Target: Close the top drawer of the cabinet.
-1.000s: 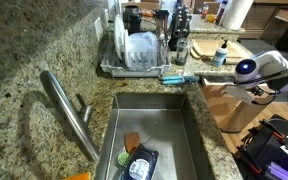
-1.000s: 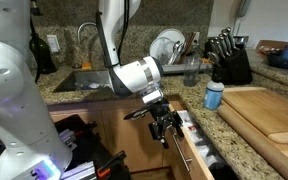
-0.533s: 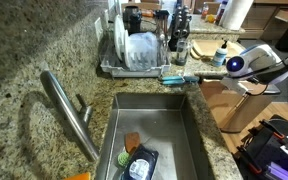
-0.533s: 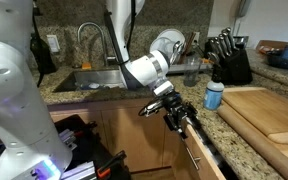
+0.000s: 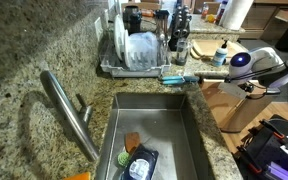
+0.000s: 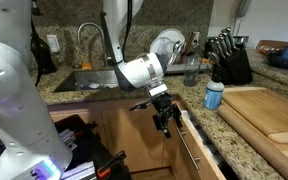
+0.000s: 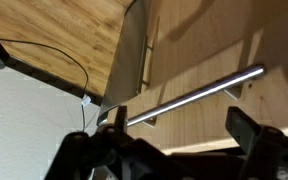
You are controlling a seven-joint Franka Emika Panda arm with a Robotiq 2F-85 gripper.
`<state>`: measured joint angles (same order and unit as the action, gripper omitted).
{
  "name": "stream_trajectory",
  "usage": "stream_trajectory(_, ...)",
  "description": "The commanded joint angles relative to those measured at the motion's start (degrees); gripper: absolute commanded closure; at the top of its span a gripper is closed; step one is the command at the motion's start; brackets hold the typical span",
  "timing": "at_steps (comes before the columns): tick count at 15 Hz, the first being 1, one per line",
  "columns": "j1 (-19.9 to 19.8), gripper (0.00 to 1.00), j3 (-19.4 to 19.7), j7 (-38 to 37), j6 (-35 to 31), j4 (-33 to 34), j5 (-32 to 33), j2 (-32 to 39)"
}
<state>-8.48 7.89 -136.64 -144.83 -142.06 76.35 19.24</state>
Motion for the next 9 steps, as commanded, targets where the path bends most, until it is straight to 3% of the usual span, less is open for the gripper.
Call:
stream_trajectory(1, 0.0, 0.00, 0.1, 2.4, -1.1, -0.3, -1.8, -0.1)
stream_trajectory(3, -0.2, 0.00, 0.2, 3.7, -1.8, -0.5, -2.4, -0.2)
stream_trajectory(7, 0.4, 0.00, 2.1, -9.3, 1.0, 5.8, 9.0, 6.7)
stream_trajectory(9, -1.6, 0.00, 1.8, -10.7, 0.6, 9.0, 8.8, 10.4)
